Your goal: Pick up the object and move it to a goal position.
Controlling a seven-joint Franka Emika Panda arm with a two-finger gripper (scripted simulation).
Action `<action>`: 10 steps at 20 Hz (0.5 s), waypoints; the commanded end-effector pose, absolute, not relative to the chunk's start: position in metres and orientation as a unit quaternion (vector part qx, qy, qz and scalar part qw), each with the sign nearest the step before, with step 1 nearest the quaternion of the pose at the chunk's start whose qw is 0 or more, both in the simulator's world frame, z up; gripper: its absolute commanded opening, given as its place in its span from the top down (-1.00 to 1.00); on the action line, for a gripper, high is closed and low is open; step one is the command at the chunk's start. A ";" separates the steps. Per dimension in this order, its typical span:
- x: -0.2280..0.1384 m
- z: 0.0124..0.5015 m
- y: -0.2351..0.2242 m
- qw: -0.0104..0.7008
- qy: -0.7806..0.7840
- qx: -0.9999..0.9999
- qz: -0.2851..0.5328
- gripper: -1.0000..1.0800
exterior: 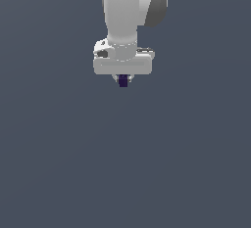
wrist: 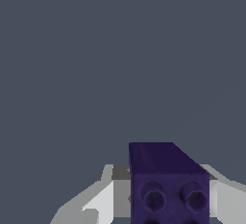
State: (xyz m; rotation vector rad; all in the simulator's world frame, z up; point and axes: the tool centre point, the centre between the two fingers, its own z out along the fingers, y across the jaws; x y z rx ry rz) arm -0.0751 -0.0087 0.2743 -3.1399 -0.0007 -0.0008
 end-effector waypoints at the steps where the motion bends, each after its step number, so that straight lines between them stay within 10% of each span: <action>1: -0.075 0.300 -0.016 0.001 0.000 -1.000 0.000 1.00; 10: -0.070 0.389 -0.044 0.001 0.000 -1.000 0.000 1.00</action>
